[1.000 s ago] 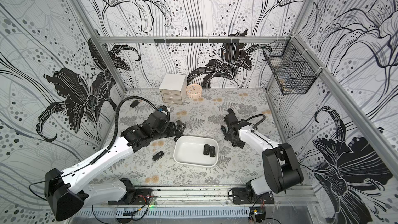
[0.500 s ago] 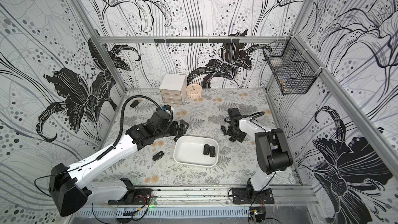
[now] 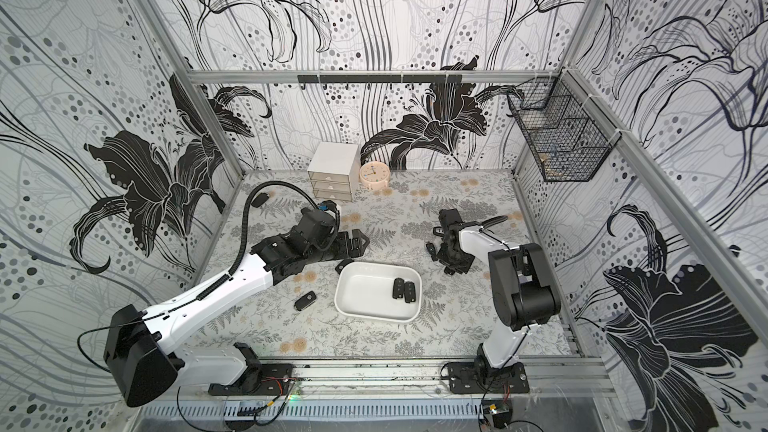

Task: Place the car key into the storage box
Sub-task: Pick up the car key from the center of the board, then place the car key in the storage box.

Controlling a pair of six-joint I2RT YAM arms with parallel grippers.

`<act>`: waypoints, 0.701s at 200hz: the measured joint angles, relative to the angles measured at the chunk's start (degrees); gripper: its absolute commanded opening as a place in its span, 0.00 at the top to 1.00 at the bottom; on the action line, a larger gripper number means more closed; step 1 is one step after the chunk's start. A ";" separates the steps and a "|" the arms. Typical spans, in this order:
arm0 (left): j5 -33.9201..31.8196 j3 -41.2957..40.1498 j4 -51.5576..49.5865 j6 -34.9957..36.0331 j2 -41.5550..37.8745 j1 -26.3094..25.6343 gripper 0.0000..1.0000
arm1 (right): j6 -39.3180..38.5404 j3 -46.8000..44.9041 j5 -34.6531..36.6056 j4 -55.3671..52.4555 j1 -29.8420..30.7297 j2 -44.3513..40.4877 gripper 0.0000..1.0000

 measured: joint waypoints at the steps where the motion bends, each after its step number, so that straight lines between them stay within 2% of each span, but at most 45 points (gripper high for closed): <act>1: 0.02 0.00 0.00 0.00 0.00 0.00 0.01 | -0.02 0.00 0.00 0.00 0.00 0.00 0.72; 25: 0.31 0.00 -0.02 0.15 0.00 0.00 0.01 | -0.04 -0.90 -0.07 -0.11 0.00 -1.33 0.77; 58: 0.70 0.00 -0.02 0.37 -0.02 0.00 0.01 | -0.02 -1.29 0.22 -1.81 1.49 -7.37 0.77; 104: 1.70 -0.02 -0.07 0.48 -0.24 0.00 0.00 | 0.98 -1.27 1.53 -4.98 9.14 -16.48 0.77; 140: 1.73 -0.87 0.68 0.17 -2.29 0.00 0.00 | 3.87 -1.27 2.86 -7.04 17.40 -20.76 0.77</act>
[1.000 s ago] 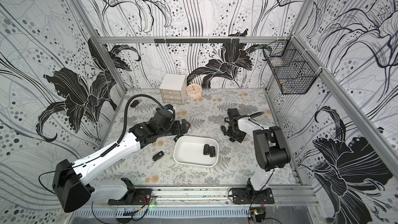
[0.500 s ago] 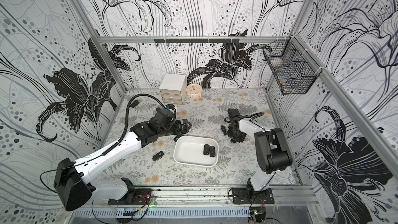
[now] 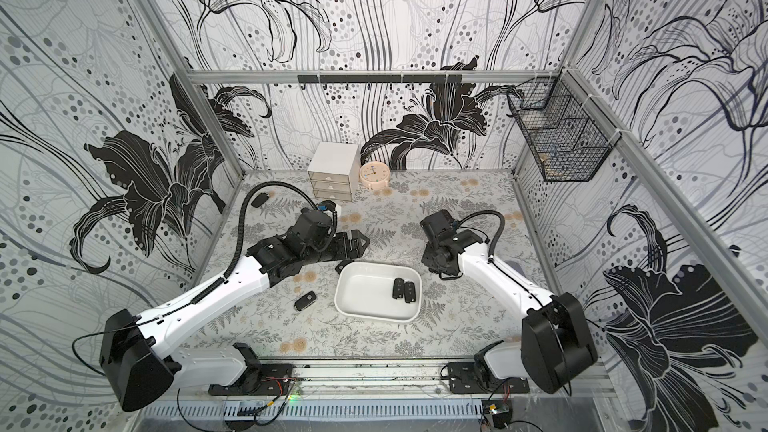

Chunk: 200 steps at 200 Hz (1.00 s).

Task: Place the car key into the storage box
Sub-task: Place the car key in the storage box.

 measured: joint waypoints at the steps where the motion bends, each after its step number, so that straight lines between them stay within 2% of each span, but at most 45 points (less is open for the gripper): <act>1: 0.00 -0.02 0.02 -0.02 -0.07 0.00 0.00 | 0.09 0.00 0.00 -0.04 0.20 -0.07 0.77; 46: -0.15 -2.03 0.48 -1.31 -2.75 0.00 0.00 | 4.57 1.03 1.64 -1.20 11.26 0.00 0.77; 97: -1.20 -4.85 0.44 -2.82 -6.86 0.00 0.00 | 7.52 6.82 2.82 -0.20 20.50 8.13 0.77; 141: -2.38 -6.16 -0.07 -4.02 -10.51 0.00 0.00 | 8.63 10.23 2.84 0.81 23.58 16.28 0.77; 200: -4.17 -7.04 -2.64 -5.05 -14.32 0.00 0.00 | 8.76 13.27 3.04 1.44 23.76 24.04 0.77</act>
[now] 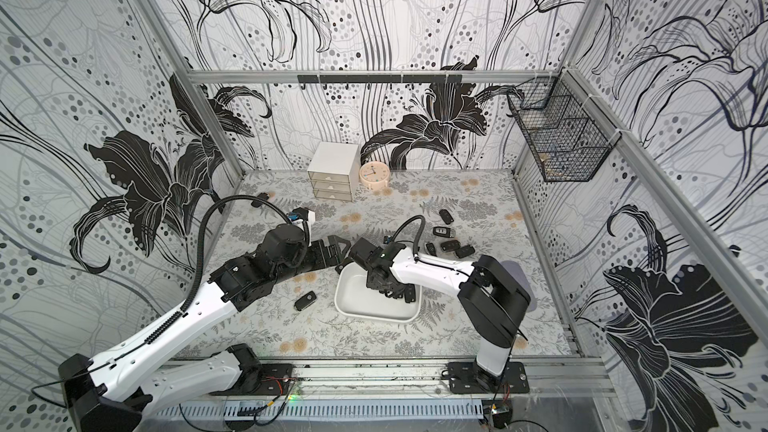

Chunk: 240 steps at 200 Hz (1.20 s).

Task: Place the car key into the storage box
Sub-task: Place the car key in the storage box.

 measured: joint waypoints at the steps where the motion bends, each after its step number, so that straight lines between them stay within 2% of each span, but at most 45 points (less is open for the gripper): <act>1: -0.02 0.00 -0.02 0.00 -0.02 0.00 0.00 | 0.00 0.04 0.00 0.02 0.00 0.09 0.77; 143: -0.85 -0.07 -2.25 -0.11 -0.09 0.02 0.00 | 1.07 1.33 1.73 -1.53 0.00 4.48 0.74; 240: -0.83 -0.07 -2.23 -0.11 0.48 0.00 0.00 | 1.07 1.31 1.92 -1.75 0.00 5.11 0.63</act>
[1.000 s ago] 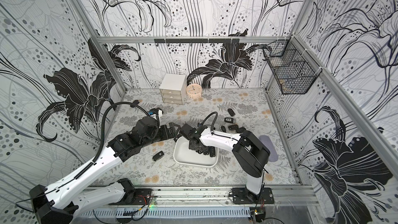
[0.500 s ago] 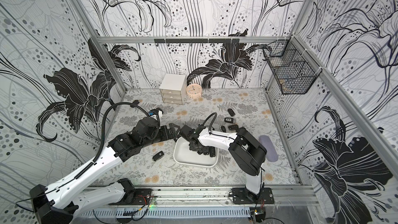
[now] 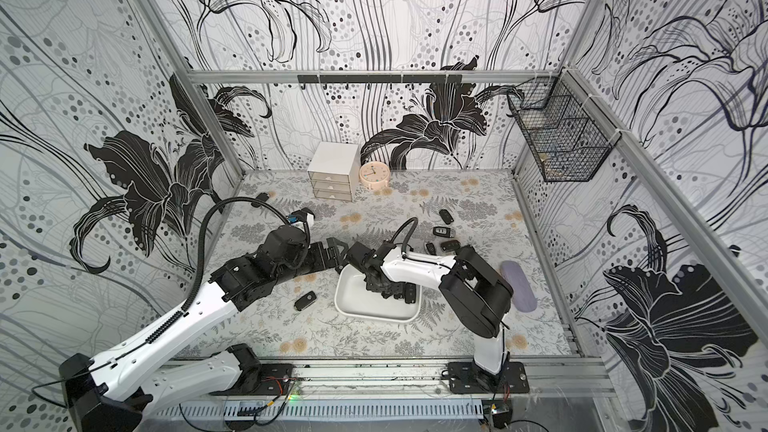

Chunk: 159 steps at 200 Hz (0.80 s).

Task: Place the car key into the storage box
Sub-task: Place the car key in the storage box.

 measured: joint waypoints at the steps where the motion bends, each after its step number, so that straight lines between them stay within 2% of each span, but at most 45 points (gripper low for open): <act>1: 0.00 0.00 0.00 0.00 0.00 0.00 0.00 | 0.00 0.00 0.00 0.00 0.00 0.00 0.63; 53: 0.00 0.00 0.00 0.00 0.00 0.02 0.00 | -0.02 0.00 0.00 0.02 0.00 0.00 0.57; 159: 0.00 0.00 0.02 -0.02 0.00 0.02 0.00 | 0.00 0.00 0.22 -0.15 0.00 -0.33 0.58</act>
